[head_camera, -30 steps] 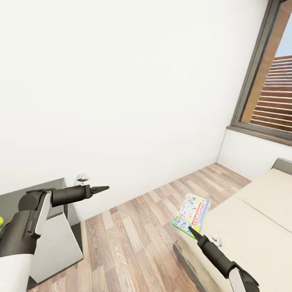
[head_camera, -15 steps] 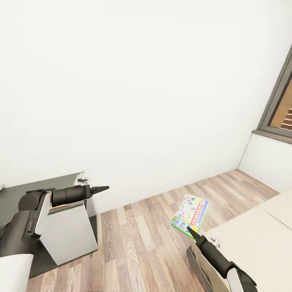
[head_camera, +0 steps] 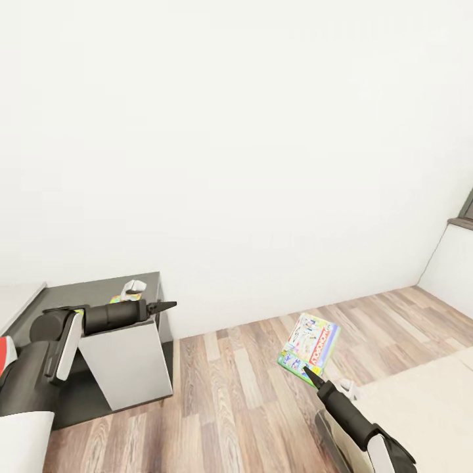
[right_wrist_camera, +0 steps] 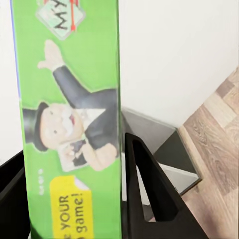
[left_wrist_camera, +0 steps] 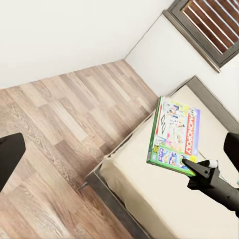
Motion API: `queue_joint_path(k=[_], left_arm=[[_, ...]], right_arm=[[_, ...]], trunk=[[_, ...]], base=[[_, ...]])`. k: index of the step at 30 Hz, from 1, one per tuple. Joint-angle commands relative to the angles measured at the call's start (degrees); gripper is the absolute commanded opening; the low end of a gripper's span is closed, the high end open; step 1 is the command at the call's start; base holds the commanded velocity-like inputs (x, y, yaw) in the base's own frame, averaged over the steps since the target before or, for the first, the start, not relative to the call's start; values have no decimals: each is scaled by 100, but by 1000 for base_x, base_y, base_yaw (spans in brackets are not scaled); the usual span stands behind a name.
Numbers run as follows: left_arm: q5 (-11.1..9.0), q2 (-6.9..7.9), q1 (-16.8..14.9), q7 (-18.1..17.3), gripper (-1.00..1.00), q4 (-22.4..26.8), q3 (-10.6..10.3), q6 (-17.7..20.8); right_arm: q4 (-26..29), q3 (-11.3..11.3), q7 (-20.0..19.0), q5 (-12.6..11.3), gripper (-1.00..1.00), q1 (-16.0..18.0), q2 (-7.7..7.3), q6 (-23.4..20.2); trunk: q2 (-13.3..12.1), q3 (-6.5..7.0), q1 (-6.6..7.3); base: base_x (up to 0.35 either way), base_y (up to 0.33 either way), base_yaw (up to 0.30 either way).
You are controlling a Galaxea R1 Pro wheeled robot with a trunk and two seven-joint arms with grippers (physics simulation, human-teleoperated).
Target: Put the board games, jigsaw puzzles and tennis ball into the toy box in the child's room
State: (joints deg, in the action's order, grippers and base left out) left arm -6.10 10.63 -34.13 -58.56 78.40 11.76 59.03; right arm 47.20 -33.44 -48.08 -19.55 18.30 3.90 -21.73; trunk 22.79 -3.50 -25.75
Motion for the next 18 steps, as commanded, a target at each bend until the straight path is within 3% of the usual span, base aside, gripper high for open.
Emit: queue_joint_path(k=[1,14,18], left_arm=[[-22,0,-6,-1,100,0,2,39],[-22,0,-6,-14,100,0,10,39],[-22,0,-6,-14,100,0,10,39]], right_arm=[[1,-21,-16,-29,-100,7,5,-20],[1,-21,-26,-39,-100,7,41,45],[6,-15,-19,-27,-100,7,55,44]], trunk=[[13,-14,-4],[13,-14,-4],[13,-14,-4]], base=[[0,-159,42],[0,-34,4],[0,0,146]])
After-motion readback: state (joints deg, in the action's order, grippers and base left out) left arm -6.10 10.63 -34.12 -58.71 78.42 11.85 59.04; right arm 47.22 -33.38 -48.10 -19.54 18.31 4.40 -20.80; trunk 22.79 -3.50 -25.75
